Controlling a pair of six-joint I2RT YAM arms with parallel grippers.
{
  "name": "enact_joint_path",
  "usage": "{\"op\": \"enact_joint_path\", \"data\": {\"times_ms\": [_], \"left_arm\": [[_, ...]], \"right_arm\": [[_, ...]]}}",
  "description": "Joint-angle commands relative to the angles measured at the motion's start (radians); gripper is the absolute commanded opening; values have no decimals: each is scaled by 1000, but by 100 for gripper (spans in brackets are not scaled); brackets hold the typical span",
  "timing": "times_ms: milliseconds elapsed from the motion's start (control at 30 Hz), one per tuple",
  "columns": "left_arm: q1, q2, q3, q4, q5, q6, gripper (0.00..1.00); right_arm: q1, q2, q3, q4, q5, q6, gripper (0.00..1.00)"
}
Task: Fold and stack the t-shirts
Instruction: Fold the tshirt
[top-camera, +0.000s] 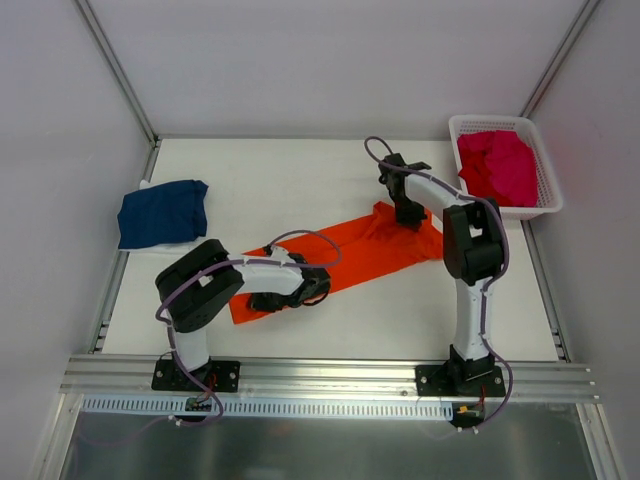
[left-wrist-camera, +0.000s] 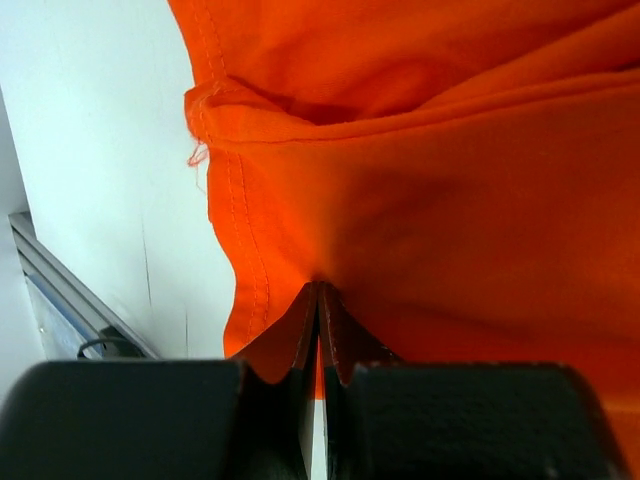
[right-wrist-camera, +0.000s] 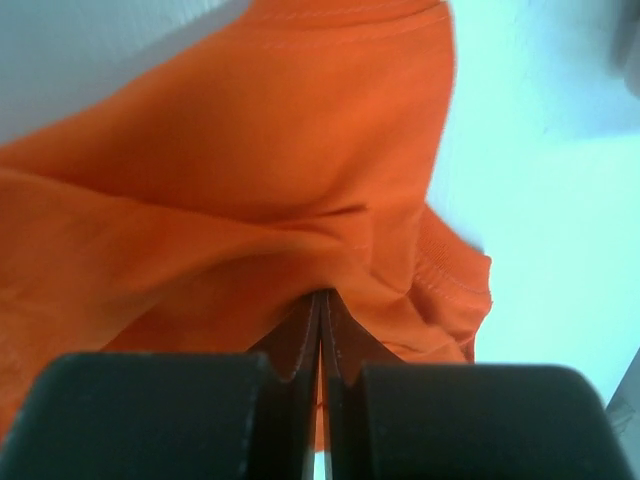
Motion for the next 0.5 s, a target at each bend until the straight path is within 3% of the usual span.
{"op": "enact_joint_path", "data": {"times_ms": [0, 200, 467], "left_arm": [[-55, -68, -72, 13, 151, -137, 0], [-191, -144, -104, -53, 203, -261, 0], [-341, -116, 38, -159, 215, -355, 0]], "right_arm": [[-11, 30, 72, -39, 0, -35, 0], [-14, 101, 164, -32, -33, -35, 0], [-29, 199, 322, -31, -154, -35, 0]]}}
